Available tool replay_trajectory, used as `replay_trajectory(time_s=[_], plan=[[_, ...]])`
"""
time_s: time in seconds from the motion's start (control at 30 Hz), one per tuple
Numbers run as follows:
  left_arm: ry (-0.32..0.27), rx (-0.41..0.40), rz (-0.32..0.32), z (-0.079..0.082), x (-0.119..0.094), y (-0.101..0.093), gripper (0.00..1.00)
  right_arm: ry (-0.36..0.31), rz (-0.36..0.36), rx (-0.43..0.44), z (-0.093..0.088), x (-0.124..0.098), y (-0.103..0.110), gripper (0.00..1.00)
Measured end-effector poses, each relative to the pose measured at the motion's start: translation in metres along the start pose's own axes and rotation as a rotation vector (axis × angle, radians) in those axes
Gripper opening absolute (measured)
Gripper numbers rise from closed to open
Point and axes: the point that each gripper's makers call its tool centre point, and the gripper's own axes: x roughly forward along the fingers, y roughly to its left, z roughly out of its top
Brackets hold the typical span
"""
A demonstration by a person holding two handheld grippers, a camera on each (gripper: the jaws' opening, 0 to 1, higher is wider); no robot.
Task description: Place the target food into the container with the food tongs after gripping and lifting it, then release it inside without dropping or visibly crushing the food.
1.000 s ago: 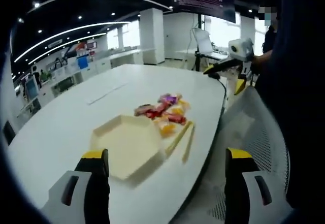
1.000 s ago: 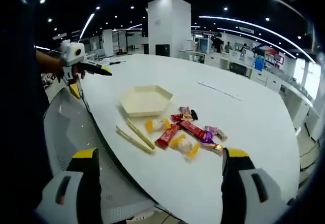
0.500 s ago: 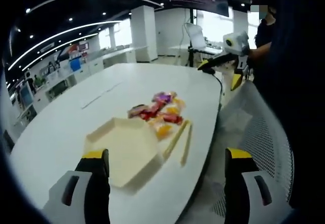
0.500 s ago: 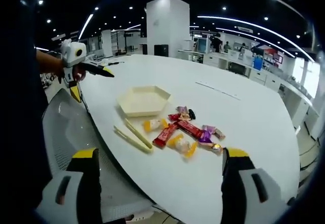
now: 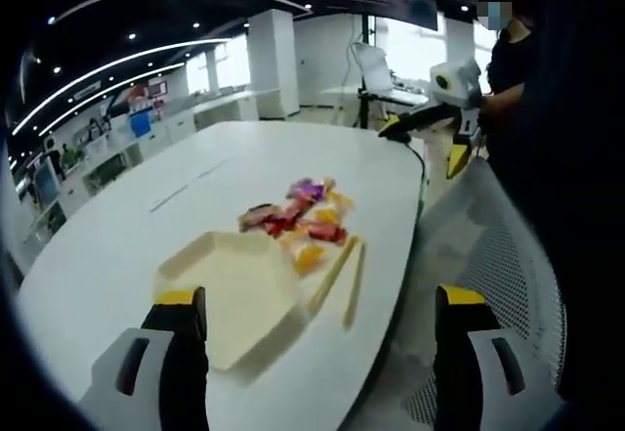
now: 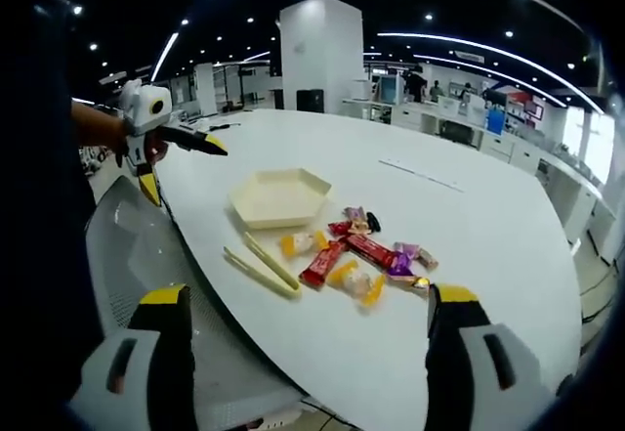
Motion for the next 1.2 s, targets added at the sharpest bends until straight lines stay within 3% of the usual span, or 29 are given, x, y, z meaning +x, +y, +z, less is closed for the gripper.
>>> replay_trajectory(time_s=[0.27,0.37,0.53,0.77,0.83,1.0,1.1,1.2], plan=[[-0.016,-0.052,0.037,-0.006,-0.012,0.013,1.00,0.007,0.007,-0.001,0.001,0.002,0.002,1.00],[0.043,0.031,0.020,-0.013,-0.008,0.010,0.96,0.006,0.011,-0.006,0.002,0.002,0.003,1.00],[0.075,0.111,-0.046,-0.007,0.013,-0.002,0.86,0.001,0.018,-0.005,0.005,0.005,0.004,1.00],[0.167,0.189,-0.139,-0.022,0.046,-0.015,0.75,-0.006,0.030,-0.009,0.008,0.006,0.009,1.00],[0.210,0.248,-0.129,-0.029,0.053,-0.012,0.71,-0.008,0.031,-0.003,0.008,0.006,0.010,1.00],[0.268,0.284,-0.178,-0.042,0.071,-0.020,0.63,-0.012,0.029,0.019,0.006,0.004,0.013,1.00],[0.312,0.356,-0.181,-0.047,0.081,-0.022,0.56,-0.014,0.027,0.032,0.004,0.003,0.014,1.00],[0.307,0.344,-0.199,-0.044,0.092,-0.027,0.55,-0.013,0.022,0.046,0.003,0.003,0.014,1.00]])
